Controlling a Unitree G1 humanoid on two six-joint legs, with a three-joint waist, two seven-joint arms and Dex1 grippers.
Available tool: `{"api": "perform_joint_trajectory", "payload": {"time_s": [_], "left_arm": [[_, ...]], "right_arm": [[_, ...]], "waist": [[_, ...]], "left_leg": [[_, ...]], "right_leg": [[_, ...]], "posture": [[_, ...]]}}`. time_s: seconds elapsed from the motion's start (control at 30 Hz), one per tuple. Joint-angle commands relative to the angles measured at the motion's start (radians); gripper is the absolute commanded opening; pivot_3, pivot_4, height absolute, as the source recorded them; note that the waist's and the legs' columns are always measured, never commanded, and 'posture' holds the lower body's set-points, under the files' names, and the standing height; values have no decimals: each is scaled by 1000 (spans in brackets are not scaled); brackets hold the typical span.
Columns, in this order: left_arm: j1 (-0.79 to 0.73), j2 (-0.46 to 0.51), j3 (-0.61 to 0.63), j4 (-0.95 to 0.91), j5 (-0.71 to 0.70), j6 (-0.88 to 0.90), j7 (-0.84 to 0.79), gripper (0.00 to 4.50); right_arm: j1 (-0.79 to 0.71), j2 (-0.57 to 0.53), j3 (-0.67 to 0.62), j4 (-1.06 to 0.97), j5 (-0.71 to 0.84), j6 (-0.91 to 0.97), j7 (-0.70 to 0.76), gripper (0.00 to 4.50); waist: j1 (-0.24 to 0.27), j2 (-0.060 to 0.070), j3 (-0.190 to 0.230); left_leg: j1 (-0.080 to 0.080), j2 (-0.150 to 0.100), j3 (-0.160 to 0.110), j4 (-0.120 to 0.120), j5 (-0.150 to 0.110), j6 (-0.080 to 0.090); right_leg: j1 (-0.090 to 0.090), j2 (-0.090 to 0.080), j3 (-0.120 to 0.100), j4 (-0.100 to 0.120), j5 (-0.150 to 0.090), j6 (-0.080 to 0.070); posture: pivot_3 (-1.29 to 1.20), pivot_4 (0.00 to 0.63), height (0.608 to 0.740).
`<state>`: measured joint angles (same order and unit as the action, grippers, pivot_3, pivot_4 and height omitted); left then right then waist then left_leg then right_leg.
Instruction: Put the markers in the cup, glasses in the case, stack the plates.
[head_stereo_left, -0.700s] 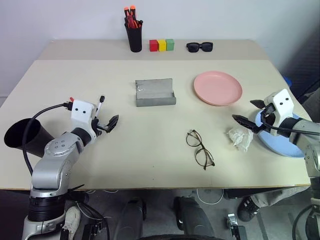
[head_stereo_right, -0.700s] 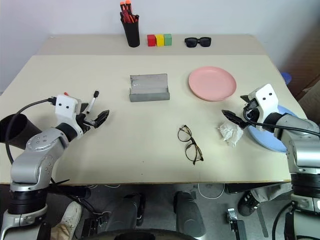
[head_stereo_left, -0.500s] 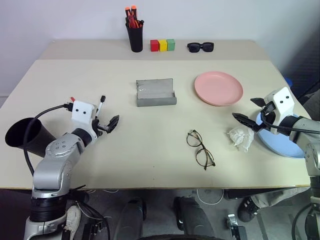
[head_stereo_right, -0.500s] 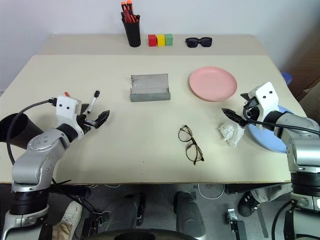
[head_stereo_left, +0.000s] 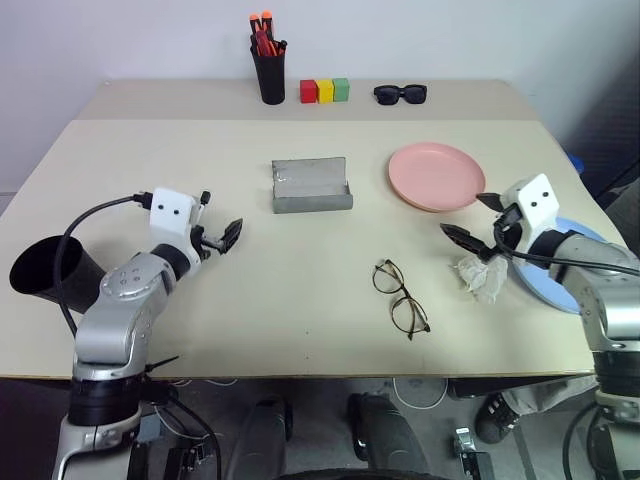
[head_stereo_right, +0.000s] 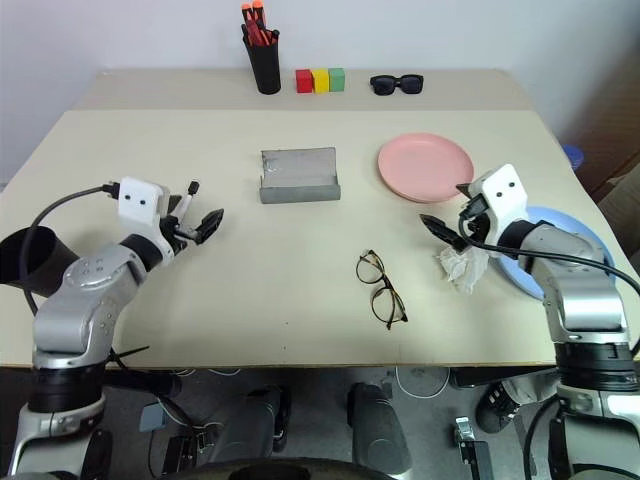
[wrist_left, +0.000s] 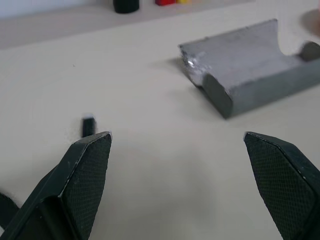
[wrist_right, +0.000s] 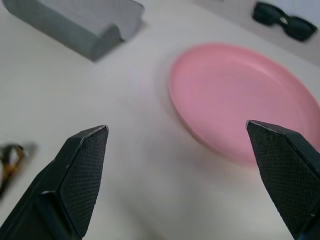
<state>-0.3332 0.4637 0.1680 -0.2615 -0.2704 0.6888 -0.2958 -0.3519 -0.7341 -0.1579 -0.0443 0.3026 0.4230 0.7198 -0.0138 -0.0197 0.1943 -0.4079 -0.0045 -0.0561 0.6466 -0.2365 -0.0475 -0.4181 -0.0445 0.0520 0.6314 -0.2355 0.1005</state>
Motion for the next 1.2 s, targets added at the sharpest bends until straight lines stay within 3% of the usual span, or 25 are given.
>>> {"api": "perform_joint_trajectory", "payload": {"time_s": [0.03, 0.23, 0.43, 0.87, 0.97, 1.13, 1.2], "left_arm": [[-62, -19, 3, 61, 34, 14, 59, 4332], [-258, -62, 23, 259, 49, 225, 164, 4426], [-487, -94, 60, 521, 84, 326, 292, 4426], [-703, -65, 61, 922, 127, 415, 333, 4426], [-714, -64, 49, 944, 127, 430, 317, 3509], [-698, -73, 77, 907, 118, 431, 330, 956], [-663, -91, 129, 818, 91, 317, 339, 90]], "right_arm": [[-20, 20, 5, -81, -2, -3, -27, 4500], [-8, 94, 70, -252, 36, 68, -54, 4500], [-6, 201, 183, -330, 42, 114, -81, 4500], [67, 268, 296, -352, 5, 88, -97, 4500], [85, 272, 302, -355, -3, 80, -102, 4500], [104, 281, 308, -353, -9, 73, -110, 4500], [103, 287, 317, -342, -13, 68, -107, 4500]], "waist": [[0, 0, 0], [0, 0, 0], [-1, -1, 0], [-1, -1, 0], [-2, -1, -1], [-8, -1, -1], [-7, -1, -1]], "left_leg": [[0, 0, 0, 0, 0, 0], [0, 0, -2, 1, 0, 0], [0, 0, -3, 1, 0, 0], [0, -2, -3, 0, 0, 0], [0, -2, -3, 0, 0, 0], [1, -1, -3, 0, 0, 0], [1, -1, -3, 0, 0, 0]], "right_leg": [[0, 0, 0, 0, 0, 0], [0, 0, -1, 1, 1, 2], [0, 0, -2, 1, 1, 2], [0, -1, -2, 2, 2, 3], [0, -1, -2, 2, 2, 3], [0, 0, -2, 3, 2, 3], [-1, 0, -2, 3, 2, 3]], "posture": [[0, 150, 740], [0, 150, 740], [0, 150, 740], [0, 150, 740], [0, 150, 740], [0, 150, 740], [0, 150, 740]]}}
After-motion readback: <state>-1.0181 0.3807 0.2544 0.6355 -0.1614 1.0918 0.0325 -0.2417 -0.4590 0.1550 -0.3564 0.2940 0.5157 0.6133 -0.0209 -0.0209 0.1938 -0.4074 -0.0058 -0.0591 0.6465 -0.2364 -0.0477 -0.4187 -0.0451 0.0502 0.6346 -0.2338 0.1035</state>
